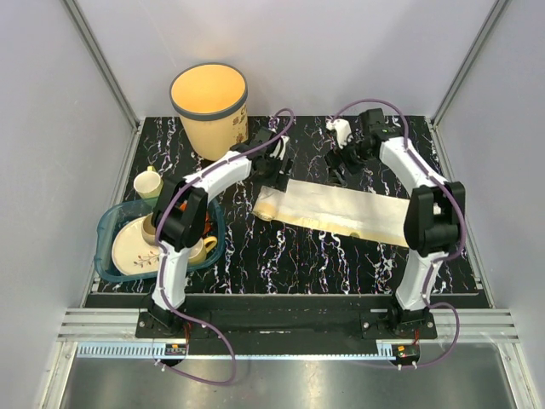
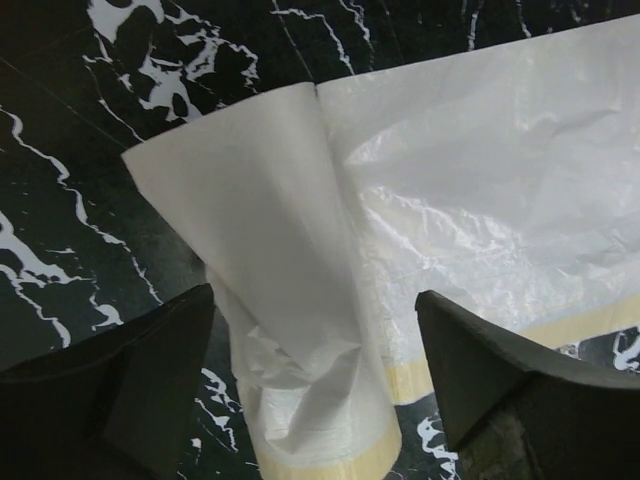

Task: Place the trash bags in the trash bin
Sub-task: Tear the trash bag at the center of the board.

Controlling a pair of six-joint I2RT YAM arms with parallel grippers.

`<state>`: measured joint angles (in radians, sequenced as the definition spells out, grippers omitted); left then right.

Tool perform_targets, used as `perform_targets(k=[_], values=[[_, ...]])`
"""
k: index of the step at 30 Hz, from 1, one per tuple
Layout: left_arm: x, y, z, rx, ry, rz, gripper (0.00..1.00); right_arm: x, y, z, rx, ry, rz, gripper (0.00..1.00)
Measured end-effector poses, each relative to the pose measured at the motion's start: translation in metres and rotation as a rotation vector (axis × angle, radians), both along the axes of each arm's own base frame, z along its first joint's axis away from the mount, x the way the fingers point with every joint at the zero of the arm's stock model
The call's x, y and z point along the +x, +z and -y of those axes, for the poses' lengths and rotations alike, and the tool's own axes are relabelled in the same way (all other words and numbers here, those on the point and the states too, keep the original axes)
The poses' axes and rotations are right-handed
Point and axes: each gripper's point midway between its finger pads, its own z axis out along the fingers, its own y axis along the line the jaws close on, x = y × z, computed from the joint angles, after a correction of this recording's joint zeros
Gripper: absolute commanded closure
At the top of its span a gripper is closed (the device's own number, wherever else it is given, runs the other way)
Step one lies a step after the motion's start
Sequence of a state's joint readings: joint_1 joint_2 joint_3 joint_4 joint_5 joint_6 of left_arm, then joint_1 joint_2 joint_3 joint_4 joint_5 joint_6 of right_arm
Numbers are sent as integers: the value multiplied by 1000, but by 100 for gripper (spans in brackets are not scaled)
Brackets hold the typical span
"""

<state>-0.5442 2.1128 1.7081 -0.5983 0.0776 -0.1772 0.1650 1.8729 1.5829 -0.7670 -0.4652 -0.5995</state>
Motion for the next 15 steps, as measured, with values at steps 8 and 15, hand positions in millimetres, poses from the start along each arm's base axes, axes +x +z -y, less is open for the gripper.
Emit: perform_targets(k=[8,15], values=[[11,-29,-14,58,45,-41,9,42,-24,-25,86,-44,-27,0],[11,-38,-13,45,23,-69,54,33,-29,-33,138,-18,-59,0]])
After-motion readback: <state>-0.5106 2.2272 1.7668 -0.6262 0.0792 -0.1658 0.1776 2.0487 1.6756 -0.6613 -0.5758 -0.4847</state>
